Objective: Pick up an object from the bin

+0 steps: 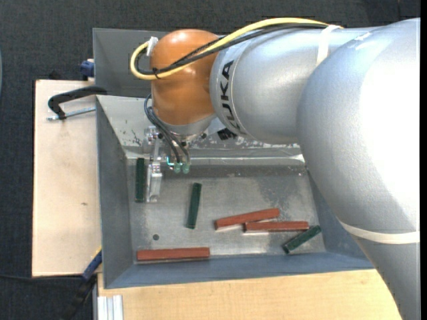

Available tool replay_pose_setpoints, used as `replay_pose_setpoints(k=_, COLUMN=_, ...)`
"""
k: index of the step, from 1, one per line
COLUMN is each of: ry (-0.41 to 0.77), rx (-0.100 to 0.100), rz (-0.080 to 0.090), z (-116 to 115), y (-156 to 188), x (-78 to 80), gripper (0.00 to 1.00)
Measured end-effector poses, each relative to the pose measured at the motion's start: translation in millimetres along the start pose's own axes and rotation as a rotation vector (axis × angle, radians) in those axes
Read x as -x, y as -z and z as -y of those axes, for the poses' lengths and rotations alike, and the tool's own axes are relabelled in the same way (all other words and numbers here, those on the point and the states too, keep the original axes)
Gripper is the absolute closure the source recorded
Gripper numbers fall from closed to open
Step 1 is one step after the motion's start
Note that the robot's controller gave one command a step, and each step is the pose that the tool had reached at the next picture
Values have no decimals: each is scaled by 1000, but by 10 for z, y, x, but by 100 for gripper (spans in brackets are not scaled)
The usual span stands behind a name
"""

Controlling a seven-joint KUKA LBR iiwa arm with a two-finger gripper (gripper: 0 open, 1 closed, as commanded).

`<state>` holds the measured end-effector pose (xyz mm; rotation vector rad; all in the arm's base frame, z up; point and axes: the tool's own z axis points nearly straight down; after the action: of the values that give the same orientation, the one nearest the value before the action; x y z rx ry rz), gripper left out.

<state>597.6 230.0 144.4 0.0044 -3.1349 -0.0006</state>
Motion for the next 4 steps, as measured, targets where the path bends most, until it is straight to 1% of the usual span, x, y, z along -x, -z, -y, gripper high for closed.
replay_pose_setpoints(k=1, ry=-2, rx=2, rz=8, z=8, y=48, x=23, gripper=0)
replay_pose_setpoints(k=2, ry=178, rx=4, rz=15, z=380, y=-313, x=-47, gripper=0)
replay_pose_setpoints(k=3, ry=282, rx=-4, rz=6, z=637, y=-548, x=-50, gripper=0)
replay_pose_setpoints(k=4, ry=381, rx=1, rz=8, z=705, y=-578, x=-142, gripper=0)
